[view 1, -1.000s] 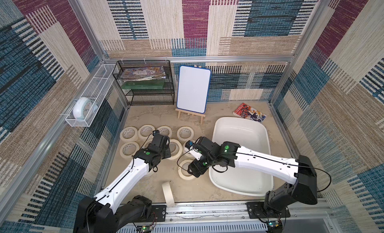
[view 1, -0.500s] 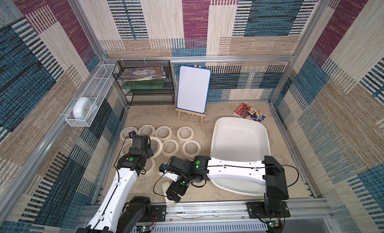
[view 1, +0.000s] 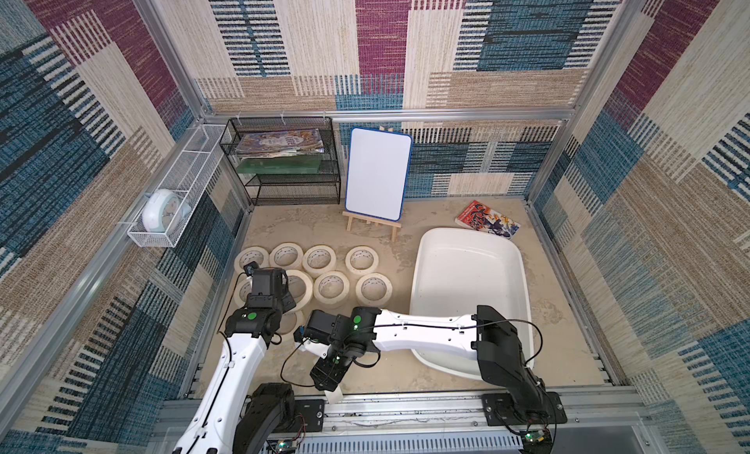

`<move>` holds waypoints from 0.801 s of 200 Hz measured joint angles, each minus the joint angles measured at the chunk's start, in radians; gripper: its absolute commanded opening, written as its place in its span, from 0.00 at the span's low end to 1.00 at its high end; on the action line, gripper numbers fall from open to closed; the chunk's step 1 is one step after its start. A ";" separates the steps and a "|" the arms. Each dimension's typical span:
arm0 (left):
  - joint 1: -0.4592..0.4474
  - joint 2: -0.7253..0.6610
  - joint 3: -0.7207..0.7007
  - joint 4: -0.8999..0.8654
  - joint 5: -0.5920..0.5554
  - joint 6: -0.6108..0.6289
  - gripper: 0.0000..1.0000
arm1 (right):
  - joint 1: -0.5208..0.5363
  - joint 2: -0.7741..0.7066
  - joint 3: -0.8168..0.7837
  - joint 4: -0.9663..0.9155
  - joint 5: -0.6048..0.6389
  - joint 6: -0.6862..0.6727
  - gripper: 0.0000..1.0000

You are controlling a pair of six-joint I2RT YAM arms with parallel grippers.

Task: Take out the art tape in the storage box
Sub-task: Pick up the art tape from the center of the board, then place the art tape at the center of the board.

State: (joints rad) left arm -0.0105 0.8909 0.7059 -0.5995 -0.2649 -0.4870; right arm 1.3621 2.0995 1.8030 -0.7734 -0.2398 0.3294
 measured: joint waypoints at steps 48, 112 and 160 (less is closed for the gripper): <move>0.008 -0.005 -0.029 0.014 0.012 -0.010 0.00 | -0.144 -0.151 -0.106 -0.019 0.085 -0.006 0.05; 0.045 0.008 -0.073 0.053 0.032 -0.026 0.00 | -0.443 -0.279 -0.162 0.031 0.026 -0.083 0.00; 0.062 -0.001 -0.100 0.069 0.043 -0.036 0.00 | -0.685 -0.237 -0.160 0.125 -0.175 -0.128 0.02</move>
State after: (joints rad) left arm 0.0513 0.8902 0.6056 -0.5304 -0.2222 -0.5228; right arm 0.6773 1.8629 1.6428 -0.6483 -0.4152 0.2016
